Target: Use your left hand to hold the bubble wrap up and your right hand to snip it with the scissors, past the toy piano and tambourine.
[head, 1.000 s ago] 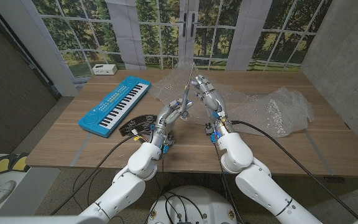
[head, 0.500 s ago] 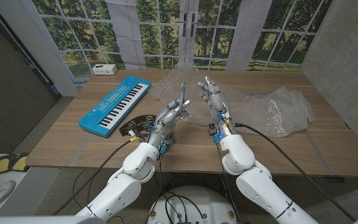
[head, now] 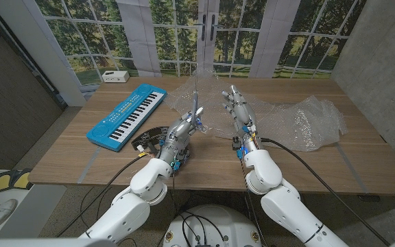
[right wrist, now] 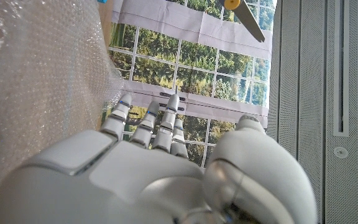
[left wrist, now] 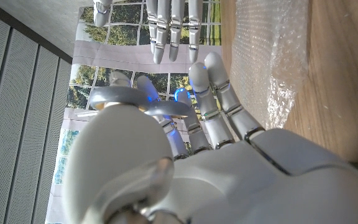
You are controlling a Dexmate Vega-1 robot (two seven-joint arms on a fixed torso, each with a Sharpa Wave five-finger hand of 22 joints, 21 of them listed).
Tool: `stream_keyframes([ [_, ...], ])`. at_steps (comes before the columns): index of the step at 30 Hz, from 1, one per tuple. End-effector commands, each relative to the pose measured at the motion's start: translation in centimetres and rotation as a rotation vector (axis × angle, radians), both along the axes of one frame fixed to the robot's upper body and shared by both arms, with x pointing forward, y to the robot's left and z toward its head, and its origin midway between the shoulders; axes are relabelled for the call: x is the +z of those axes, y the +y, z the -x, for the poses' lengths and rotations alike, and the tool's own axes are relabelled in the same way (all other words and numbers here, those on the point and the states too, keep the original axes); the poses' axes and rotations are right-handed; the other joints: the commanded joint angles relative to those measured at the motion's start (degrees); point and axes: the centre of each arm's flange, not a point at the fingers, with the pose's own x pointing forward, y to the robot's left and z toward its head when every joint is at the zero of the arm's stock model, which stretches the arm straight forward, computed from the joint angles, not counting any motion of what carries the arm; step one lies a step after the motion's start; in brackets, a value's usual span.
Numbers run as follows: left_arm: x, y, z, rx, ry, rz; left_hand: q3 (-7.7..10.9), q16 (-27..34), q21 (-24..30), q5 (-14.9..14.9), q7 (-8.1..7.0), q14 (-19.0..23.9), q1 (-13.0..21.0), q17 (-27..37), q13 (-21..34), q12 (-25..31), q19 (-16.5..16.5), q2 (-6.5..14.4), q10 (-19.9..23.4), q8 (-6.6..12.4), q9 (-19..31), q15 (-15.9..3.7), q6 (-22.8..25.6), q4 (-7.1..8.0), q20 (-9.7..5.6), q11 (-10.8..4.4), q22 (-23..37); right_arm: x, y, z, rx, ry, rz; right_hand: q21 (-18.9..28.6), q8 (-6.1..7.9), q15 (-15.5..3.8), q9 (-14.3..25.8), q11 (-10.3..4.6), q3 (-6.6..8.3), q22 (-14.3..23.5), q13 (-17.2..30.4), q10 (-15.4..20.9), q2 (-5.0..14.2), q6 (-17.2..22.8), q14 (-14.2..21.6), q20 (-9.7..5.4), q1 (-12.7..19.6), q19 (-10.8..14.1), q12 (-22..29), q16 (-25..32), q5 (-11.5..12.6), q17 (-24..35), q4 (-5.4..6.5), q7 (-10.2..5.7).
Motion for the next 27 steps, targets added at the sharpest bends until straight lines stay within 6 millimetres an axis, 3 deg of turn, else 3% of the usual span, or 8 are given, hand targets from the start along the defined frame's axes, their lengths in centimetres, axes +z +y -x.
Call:
stream_keyframes([
  [1,0.3,1.1,0.3,0.081,-0.021,-0.043,-2.83,-1.29,-0.70,1.05,2.41,-0.43,-4.63,0.24,-0.31,16.40,-0.23,-2.55,3.17,-1.03,-0.85,-6.94,-0.75,1.64,0.15,-4.24,-2.03,0.0,-0.1,-0.1,0.011,0.003,-0.012,0.28,0.39,0.02,-0.07,-0.72,-0.09,0.17,0.07,0.31,-0.14,-0.16,0.14,0.15,-0.45,-0.19,-0.48,0.15,0.00,-0.15,0.36,-0.04],
  [5,0.5,1.6,0.2,0.099,-0.038,-0.057,-5.54,-2.32,-1.54,2.00,3.37,-0.42,-8.04,0.61,-1.83,14.46,-0.62,-4.50,1.66,-2.20,-1.11,-6.93,-1.85,3.11,1.36,-4.23,-3.93,0.1,-0.1,0.0,0.007,0.001,-0.009,0.29,0.47,0.07,-0.09,-0.84,-0.08,0.17,-0.02,0.43,-0.03,-0.04,0.18,0.15,-0.56,-0.16,-0.60,0.18,0.01,-0.29,0.40,-0.16],
  [11,1.1,2.2,0.1,0.111,-0.049,-0.099,-7.82,-3.56,-2.21,3.20,4.51,-1.39,-10.39,1.10,-2.20,13.51,-0.96,-5.16,1.13,-3.37,-1.28,-6.85,-2.70,4.35,2.41,-4.22,-5.69,0.2,-0.2,-0.1,0.010,0.001,-0.007,0.30,0.53,-0.01,-0.11,-0.94,-0.09,0.17,-0.15,0.49,0.02,0.02,0.18,0.14,-0.68,-0.13,-0.79,0.18,0.02,-0.48,0.40,-0.27],
  [15,1.7,2.6,0.1,0.115,-0.047,-0.148,-10.67,-4.26,-2.35,4.25,5.68,-1.15,-12.95,1.59,-1.32,13.59,-1.05,-6.13,0.85,-4.12,-1.08,-6.74,-2.95,5.49,3.33,-3.89,-6.63,0.3,-0.2,-0.2,0.013,0.004,-0.010,0.31,0.56,-0.01,-0.12,-0.98,-0.08,0.17,-0.24,0.58,0.09,0.03,0.21,0.14,-0.75,-0.11,-0.90,0.19,0.02,-0.60,0.41,-0.24],
  [17,1.8,2.8,0.0,0.100,-0.038,-0.159,-13.26,-4.81,-2.37,4.75,6.82,-1.20,-17.14,1.90,-2.12,12.96,-1.51,-6.10,0.80,-4.63,-0.86,-6.11,-3.04,7.46,4.18,-2.49,-6.78,0.4,-0.2,-0.3,0.013,0.003,-0.008,0.31,0.57,0.00,-0.13,-0.98,-0.07,0.17,-0.29,0.63,0.14,0.03,0.22,0.14,-0.79,-0.10,-0.98,0.20,0.02,-0.69,0.41,-0.22],
  [20,2.1,3.3,-0.2,0.113,-0.035,-0.187,-15.22,-5.40,-2.24,5.39,7.63,-1.91,-19.84,2.26,-2.53,12.64,-1.87,-5.82,0.70,-5.39,-0.88,-5.41,-3.30,8.92,4.86,-1.26,-6.75,0.4,-0.2,-0.4,0.014,0.005,-0.009,0.31,0.59,0.00,-0.13,-0.99,-0.05,0.17,-0.34,0.68,0.20,0.05,0.22,0.14,-0.81,-0.09,-1.04,0.20,0.03,-0.76,0.41,-0.26],
  [27,2.6,3.7,-0.1,0.126,-0.029,-0.228,-16.84,-5.67,-2.26,6.04,8.06,-1.47,-21.75,2.17,-3.28,12.22,-2.02,-6.05,0.98,-5.91,-0.72,-4.69,-3.39,9.82,5.46,-0.59,-6.91,0.5,-0.2,-0.6,0.014,0.005,-0.005,0.32,0.62,-0.04,-0.15,-1.01,0.00,0.16,-0.47,0.80,0.27,0.06,0.31,0.14,-0.76,-0.08,-1.21,0.23,0.04,-0.96,0.31,-0.27],
])
